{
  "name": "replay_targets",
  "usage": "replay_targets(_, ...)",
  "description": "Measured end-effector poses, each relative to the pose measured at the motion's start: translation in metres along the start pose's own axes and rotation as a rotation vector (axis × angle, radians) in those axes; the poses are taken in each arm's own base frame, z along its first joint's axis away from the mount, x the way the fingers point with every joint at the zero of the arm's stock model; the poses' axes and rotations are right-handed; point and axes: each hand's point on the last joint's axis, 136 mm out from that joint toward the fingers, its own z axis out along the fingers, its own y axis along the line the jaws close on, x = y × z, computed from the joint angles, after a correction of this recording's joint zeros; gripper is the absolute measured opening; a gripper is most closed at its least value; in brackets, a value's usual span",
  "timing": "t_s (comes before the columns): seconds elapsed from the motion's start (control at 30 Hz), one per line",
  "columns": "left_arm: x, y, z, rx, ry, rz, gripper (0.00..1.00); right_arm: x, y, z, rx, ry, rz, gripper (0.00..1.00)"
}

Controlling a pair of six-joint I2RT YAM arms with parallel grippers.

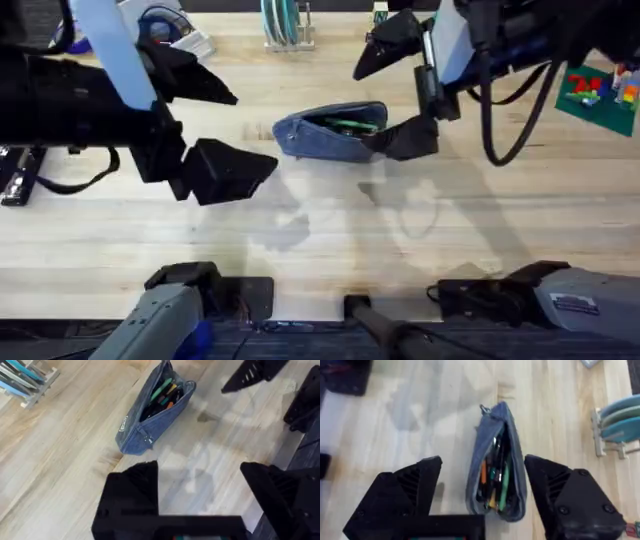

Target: Unzip the bag, pick up the pens from the table one at a time and place them inside, then zip the bag closed.

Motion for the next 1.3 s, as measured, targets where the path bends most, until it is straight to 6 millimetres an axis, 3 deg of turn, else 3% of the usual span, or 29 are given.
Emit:
replay_targets(0.1, 0.000, 0.000, 0.000, 0.000, 0.000, 0.000, 0.995, -0.010, 0.001, 0.004, 0.001, -0.018, 0.024, 0.997)
replay_targets(0.13, 0.000, 0.000, 0.000, 0.000, 0.000, 0.000, 0.995, -0.016, -0.005, 0.006, 0.019, -0.036, 0.141, 0.997)
replay_targets(0.33, 0.000, 0.000, 0.000, 0.000, 0.000, 0.000, 0.996, -0.016, -0.005, 0.006, 0.018, -0.038, 0.259, 0.998)
replay_targets(1.3, 0.000, 0.000, 0.000, -0.001, 0.000, 0.000, 0.995, -0.016, -0.005, 0.006, 0.016, -0.039, 0.361, 0.997)
